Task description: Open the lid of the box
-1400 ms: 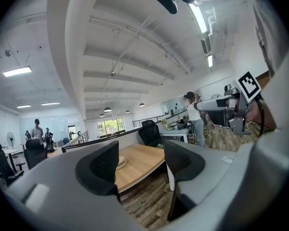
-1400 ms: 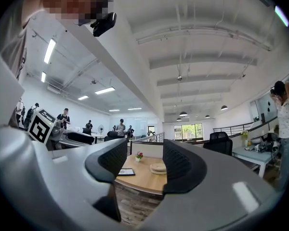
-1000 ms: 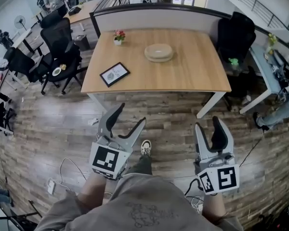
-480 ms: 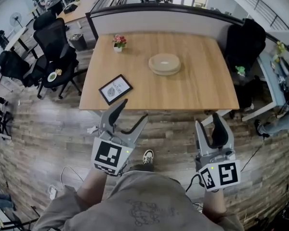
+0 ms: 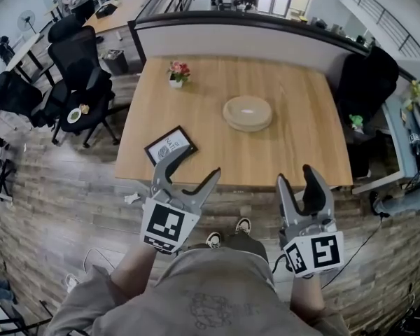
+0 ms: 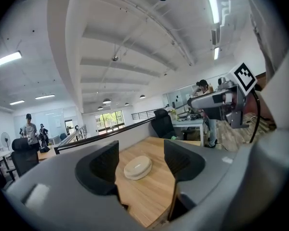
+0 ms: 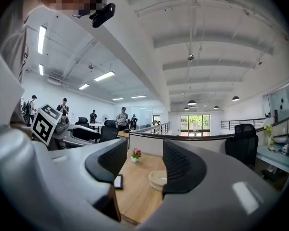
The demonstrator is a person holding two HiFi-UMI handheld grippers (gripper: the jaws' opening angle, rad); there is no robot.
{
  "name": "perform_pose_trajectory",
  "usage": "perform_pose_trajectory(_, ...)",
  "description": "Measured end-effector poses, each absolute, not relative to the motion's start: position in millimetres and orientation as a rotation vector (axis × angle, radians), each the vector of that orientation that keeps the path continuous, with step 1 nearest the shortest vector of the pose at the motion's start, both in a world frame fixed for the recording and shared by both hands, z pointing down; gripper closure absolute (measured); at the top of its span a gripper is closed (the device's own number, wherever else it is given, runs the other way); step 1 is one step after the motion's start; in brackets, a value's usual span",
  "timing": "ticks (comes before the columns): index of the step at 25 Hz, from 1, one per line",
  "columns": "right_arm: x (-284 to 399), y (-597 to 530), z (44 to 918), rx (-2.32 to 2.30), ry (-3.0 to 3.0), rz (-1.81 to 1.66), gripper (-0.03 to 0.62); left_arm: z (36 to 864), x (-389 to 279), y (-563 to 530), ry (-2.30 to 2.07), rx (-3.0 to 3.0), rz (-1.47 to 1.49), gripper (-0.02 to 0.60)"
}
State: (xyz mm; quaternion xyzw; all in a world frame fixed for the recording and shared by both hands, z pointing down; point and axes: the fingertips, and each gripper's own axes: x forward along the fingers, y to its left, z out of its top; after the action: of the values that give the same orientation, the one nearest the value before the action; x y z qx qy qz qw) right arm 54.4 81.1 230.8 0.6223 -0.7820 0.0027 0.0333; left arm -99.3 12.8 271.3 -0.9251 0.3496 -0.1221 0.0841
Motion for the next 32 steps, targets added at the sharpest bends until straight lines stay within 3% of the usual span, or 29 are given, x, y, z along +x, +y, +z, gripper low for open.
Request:
perform_pose_trajectory(9,82,-2,247,1.790,-2.448,0.061,0.379,275,-66,-58,1.108,-2.756,-0.404,0.290)
perform_pose_trajectory(11,94,-26,250,1.771,-2.469,0.077,0.379,274,-58,-80,1.152,-2.749,-0.390,0.322)
perform_pose_trajectory(20,147,-131,250,1.646,-2.559,0.082,0.381,275,-20,-169,1.321,-2.731,-0.399,0.304)
perform_pose_trajectory(32,166,-201,271,1.486,-2.631,0.135,0.381,286,1,-217,1.382,-2.697,-0.495,0.288)
